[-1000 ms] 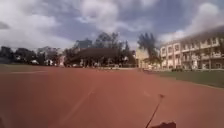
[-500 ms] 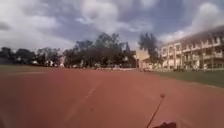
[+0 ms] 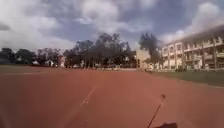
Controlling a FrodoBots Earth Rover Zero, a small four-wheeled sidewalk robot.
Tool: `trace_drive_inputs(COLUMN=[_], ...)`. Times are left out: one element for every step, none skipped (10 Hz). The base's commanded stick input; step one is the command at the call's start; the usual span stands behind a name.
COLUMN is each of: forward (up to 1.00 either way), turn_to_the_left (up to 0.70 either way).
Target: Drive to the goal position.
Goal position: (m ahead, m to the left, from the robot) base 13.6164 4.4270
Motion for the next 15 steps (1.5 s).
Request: trace_drive_inputs(forward=[0.7, 0.7, 0.7, 0.7, 0.7, 0.7, 0.7, 0.7, 0.7, 0.7, 0.7, 0.7, 0.7, 0.7, 0.7], turn_to_the_left=[0.0, 0.0, 0.0, 0.0, 0.0, 0.0, 0.0, 0.0, 0.0, 0.0, 0.0, 0.0, 0.0, 0.0, 0.0])
